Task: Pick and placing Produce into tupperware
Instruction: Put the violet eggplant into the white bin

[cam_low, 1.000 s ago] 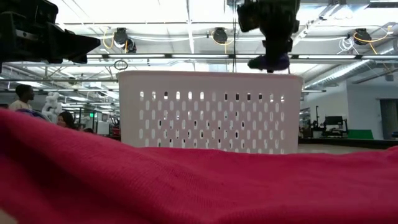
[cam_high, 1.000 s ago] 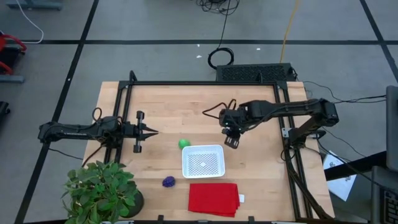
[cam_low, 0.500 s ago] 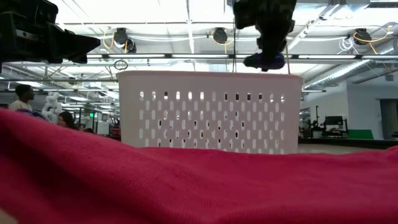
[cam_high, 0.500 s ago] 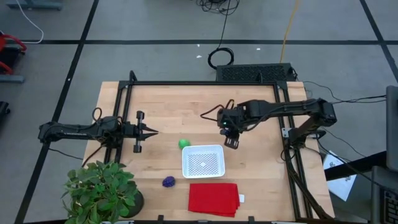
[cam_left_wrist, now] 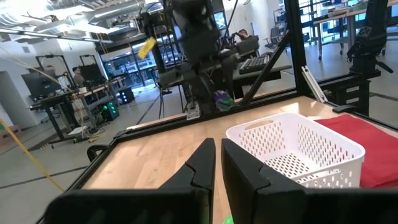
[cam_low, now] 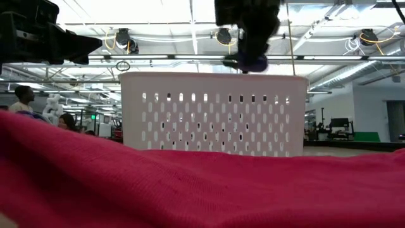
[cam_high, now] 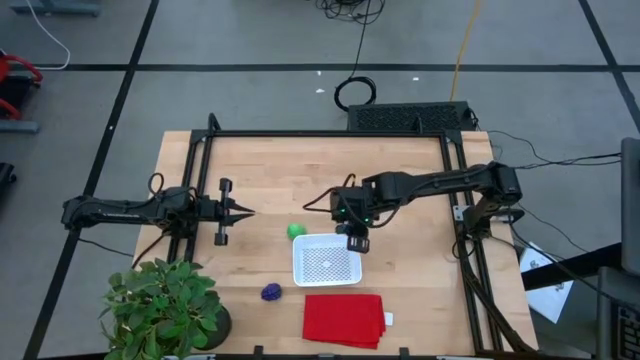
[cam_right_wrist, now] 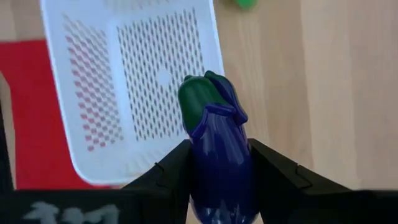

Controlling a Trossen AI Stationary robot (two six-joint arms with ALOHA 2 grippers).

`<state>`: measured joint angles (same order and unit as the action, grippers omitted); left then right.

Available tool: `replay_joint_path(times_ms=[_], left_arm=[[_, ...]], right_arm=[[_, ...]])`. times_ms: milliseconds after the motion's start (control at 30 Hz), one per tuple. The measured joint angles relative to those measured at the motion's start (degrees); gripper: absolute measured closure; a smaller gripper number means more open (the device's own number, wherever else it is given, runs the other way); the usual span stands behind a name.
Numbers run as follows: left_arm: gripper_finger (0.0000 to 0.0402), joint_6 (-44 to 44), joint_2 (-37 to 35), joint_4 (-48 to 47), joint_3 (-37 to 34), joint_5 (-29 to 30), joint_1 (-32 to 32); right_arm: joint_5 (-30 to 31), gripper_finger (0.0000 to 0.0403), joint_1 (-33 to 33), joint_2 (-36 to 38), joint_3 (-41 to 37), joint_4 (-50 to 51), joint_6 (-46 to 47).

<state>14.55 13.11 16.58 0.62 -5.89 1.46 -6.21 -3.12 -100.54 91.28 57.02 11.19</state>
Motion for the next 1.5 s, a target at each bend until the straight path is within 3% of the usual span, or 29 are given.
replay_joint_path(times_ms=[233, 800, 1233, 1500], left_arm=[[0.0371, -0.01, -0.01, -0.01, -0.01, 0.00, 0.00], [0.0371, -1.54, 0.01, -1.34, -0.02, 0.00, 0.01], [0.0371, -1.58, 0.00, -1.83, -0.02, 0.00, 0.00], [0.0371, -2.72, -0.01, -1.85, -0.02, 0.00, 0.01]], right_arm=[[0.36, 0.0275, -1.30, -4.93, 10.41, 2.86, -3.22], [3.20, 0.0275, -7.88, -12.97, 10.75, 0.51, -30.40], [3.15, 0.0275, -7.89, -13.63, 3.89, -8.62, -47.86], [-0.06, 0.0275, -8.21, -13.57, -0.56, -15.64, -48.28]])
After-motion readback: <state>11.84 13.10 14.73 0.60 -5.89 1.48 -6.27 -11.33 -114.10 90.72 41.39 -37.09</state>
